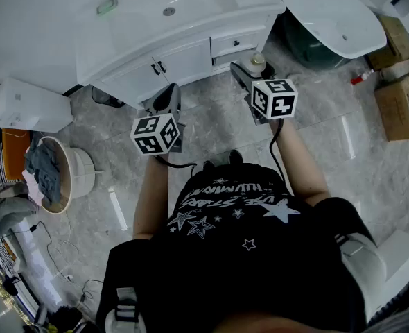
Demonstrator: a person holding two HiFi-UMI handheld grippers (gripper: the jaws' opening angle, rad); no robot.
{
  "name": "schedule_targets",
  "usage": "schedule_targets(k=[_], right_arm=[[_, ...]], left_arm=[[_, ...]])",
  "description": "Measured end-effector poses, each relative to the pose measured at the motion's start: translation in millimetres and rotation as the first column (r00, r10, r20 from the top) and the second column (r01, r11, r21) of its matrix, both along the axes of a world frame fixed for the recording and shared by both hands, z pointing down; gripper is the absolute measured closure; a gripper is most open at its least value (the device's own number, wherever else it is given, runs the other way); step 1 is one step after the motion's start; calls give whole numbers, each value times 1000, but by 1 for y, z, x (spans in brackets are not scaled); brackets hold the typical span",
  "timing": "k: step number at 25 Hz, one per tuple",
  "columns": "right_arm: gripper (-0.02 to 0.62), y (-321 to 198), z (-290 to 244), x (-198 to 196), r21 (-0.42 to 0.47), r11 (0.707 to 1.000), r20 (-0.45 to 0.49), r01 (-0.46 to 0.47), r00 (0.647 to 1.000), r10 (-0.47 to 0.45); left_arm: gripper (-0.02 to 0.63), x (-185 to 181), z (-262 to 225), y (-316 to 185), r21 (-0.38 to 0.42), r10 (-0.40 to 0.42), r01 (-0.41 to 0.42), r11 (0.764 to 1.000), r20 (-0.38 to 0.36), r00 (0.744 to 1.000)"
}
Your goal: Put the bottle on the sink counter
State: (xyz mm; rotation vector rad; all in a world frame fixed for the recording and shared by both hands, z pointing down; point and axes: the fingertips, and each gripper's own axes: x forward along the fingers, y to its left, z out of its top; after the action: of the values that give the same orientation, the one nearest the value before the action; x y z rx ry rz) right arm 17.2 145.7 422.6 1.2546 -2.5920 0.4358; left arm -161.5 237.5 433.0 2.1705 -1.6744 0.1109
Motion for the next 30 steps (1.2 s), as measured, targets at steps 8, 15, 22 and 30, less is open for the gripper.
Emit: schedule_targets(k=[8, 15, 22, 30], right_arm=[[275, 3, 0, -8, -1, 1000, -4, 6, 1000, -6], [275, 7, 3, -15, -6, 1000, -16, -4, 1000, 4], [275, 17, 14, -21, -23, 999, -20, -41, 999, 40], [275, 12, 24, -16, -44, 994, -23, -95, 995, 95]], left_arm=[[598, -1, 0, 1, 2, 12, -12, 1000, -5, 1000], [598, -9, 4, 6, -3, 19, -19, 1000, -13, 1000], [598, -22, 23, 20, -33, 50, -51, 998, -39, 998], [598, -38, 26, 7, -33, 76, -77, 996, -29, 997]])
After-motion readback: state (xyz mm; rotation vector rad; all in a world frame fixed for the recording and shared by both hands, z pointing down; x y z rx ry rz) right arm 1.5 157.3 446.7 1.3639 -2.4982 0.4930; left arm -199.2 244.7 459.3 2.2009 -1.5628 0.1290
